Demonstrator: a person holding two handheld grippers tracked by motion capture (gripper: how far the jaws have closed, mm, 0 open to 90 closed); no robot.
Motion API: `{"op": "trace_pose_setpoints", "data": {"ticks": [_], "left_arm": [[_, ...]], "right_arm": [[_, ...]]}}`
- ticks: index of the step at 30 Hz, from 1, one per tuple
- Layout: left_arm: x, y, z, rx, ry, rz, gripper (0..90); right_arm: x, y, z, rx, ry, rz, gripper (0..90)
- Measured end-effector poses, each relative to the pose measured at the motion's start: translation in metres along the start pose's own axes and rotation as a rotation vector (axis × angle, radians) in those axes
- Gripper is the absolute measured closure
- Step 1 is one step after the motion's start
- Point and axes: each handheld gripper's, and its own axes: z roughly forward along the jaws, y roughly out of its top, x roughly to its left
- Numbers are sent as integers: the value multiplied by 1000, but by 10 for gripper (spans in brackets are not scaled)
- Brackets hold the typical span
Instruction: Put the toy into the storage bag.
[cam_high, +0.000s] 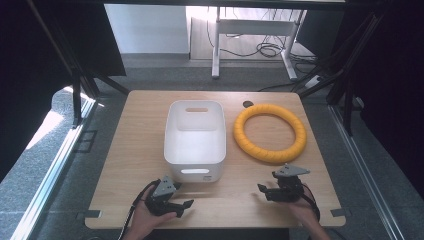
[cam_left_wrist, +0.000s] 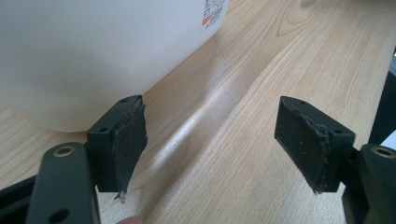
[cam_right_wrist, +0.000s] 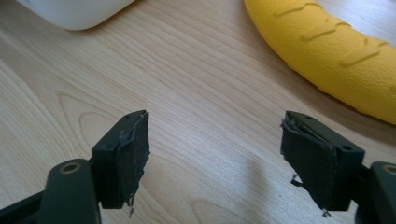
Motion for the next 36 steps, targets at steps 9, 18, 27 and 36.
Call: {"op": "trace_pose_setpoints", "data": {"ticks": [9, 18, 27, 36], "left_arm": [[-3, 1, -2, -3, -1, 6, 252], [-3, 0, 3, 13, -7, 7, 251], [-5, 1, 0, 1, 0, -6, 251], [-3, 3, -4, -14, 1, -9, 252]], "right_arm": [[5, 4, -10, -39, 51, -13, 276], [6, 8, -10, -60, 54, 14, 315], [-2, 14, -15, -38, 84, 36, 339], [-11, 32, -23, -14, 55, -28, 337]]}}
